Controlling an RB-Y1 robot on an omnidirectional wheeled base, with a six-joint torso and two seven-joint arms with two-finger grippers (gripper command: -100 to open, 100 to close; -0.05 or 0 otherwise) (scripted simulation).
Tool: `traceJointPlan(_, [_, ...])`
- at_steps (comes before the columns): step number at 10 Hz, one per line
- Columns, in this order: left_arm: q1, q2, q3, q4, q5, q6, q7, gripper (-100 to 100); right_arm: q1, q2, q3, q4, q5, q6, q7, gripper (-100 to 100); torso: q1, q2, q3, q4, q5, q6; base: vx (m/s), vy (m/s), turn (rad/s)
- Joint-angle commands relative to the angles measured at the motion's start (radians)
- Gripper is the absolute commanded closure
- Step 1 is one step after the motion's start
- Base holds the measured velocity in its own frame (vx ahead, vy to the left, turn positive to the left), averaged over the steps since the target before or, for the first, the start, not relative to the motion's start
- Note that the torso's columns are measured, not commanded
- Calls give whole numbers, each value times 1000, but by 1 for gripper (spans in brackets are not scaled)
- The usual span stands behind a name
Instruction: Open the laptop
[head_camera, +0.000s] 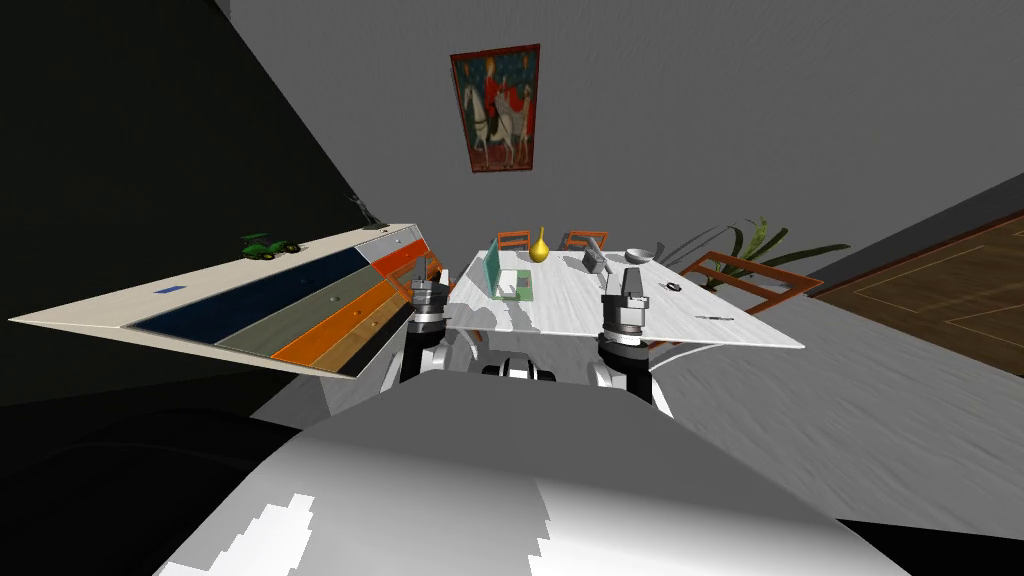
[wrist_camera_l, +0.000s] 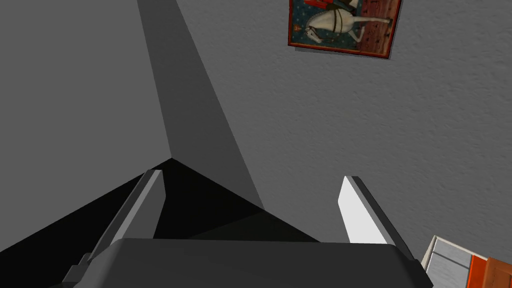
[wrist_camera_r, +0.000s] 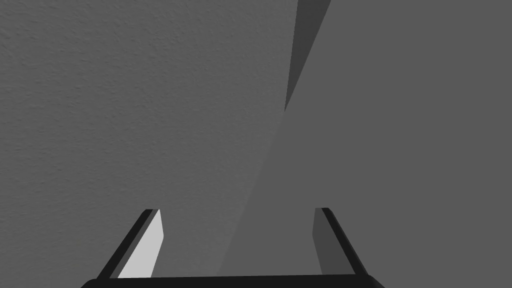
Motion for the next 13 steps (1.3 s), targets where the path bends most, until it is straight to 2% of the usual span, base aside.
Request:
traceJointPlan(1, [-17,66,10,10,5,35,12,-100,0,0,0,0,0,0,0,0,0,2,-5,3,0,0,-6,-18,-38])
traceJointPlan(5, [-64,119,38,38,19,119,40,-100,0,0,0,0,0,0,0,0,0,3,-6,4,0,0,-3,-26,-48])
traceJointPlan(13, [-188,131,112,107,54,335,116,-100,0,0,0,0,0,0,0,0,0,3,-6,4,0,0,-3,-38,-64])
